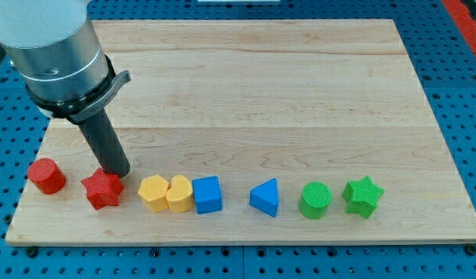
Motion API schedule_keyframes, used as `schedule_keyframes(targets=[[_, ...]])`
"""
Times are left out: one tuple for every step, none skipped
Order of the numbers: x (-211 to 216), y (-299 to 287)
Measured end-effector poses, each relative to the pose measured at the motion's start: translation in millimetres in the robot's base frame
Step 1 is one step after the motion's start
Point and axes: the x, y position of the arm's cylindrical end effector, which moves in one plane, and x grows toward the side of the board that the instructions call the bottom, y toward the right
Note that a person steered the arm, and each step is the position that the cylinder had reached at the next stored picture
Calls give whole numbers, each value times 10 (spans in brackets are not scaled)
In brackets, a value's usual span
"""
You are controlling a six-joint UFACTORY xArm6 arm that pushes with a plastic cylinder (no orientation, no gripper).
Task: Slide red circle to the bottom left
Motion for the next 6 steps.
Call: schedule_keyframes(targets=[[-214, -77], [-246, -310], [-246, -670], [-189, -842], [97, -848], [231, -851]])
